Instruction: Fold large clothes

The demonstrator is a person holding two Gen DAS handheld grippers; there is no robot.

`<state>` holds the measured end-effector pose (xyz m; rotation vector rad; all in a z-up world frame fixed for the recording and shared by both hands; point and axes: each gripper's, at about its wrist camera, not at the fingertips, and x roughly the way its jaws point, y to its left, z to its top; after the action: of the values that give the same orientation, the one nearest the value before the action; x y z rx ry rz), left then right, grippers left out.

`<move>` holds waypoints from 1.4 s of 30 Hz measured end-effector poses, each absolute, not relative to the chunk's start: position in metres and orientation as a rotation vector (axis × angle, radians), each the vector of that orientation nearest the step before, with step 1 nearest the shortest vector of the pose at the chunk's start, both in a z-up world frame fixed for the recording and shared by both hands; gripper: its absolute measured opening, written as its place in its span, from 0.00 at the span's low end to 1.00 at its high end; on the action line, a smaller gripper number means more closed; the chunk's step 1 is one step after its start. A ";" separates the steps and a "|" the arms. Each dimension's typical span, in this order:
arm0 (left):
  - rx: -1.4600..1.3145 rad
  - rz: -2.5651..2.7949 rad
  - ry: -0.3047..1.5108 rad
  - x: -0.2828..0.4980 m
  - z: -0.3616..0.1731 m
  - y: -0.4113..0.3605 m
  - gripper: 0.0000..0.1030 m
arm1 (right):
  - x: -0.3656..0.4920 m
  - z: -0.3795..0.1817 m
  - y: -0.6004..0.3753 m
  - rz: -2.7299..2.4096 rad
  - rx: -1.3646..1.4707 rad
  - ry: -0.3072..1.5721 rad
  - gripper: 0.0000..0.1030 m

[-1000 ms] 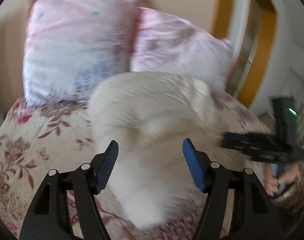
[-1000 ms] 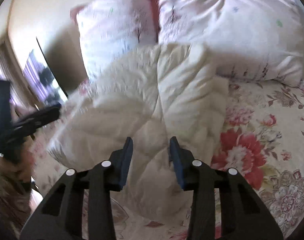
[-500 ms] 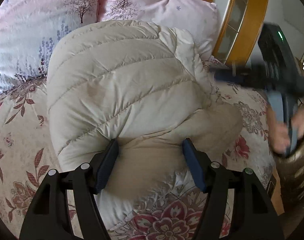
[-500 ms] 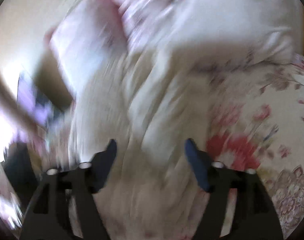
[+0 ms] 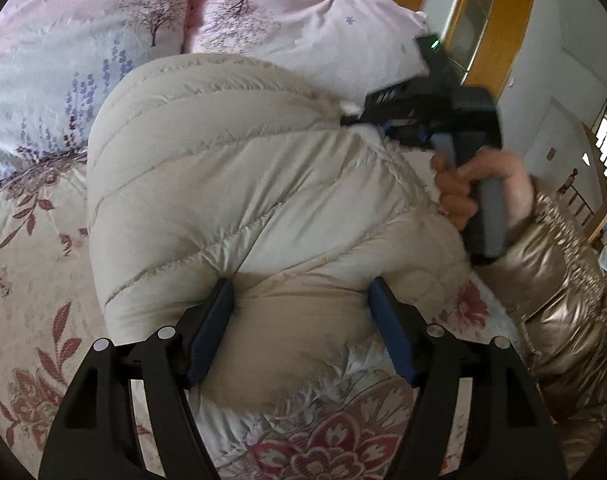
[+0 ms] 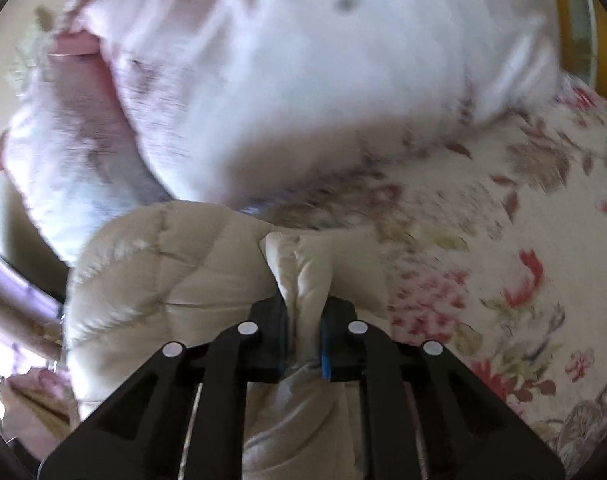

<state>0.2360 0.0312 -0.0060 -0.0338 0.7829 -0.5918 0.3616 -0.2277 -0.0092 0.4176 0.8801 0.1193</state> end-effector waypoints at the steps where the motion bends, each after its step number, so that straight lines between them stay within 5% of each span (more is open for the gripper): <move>1: -0.035 -0.602 0.781 0.238 -0.005 0.028 0.69 | 0.363 -0.015 -0.230 0.086 0.418 0.892 0.12; 10: -0.013 -0.597 0.779 0.244 -0.003 0.013 0.72 | 0.374 -0.039 -0.227 -0.033 0.342 0.943 0.16; 14: 0.046 -0.575 0.769 0.237 -0.002 0.005 0.86 | 0.354 -0.023 -0.232 -0.059 0.294 0.893 0.54; 19: 0.149 -0.523 0.739 0.226 -0.001 -0.007 0.98 | 0.298 0.015 -0.233 0.039 0.273 0.735 0.54; 23: 0.186 -0.487 0.718 0.219 0.000 -0.011 0.99 | 0.264 0.031 -0.216 0.190 0.228 0.693 0.54; 28: 0.189 -0.461 0.702 0.211 0.004 -0.010 0.99 | 0.252 0.029 -0.193 0.289 0.181 0.747 0.54; 33: 0.187 -0.437 0.668 0.199 0.009 -0.005 0.99 | 0.283 -0.026 -0.199 0.254 0.275 0.944 0.67; 42: 0.156 -0.337 0.619 0.191 0.021 0.011 0.99 | 0.276 -0.027 -0.207 0.205 0.316 0.919 0.74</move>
<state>0.1905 0.0113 0.0205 0.1563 0.6189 -0.3371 0.2757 -0.2073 -0.0270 0.3158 0.9191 0.2047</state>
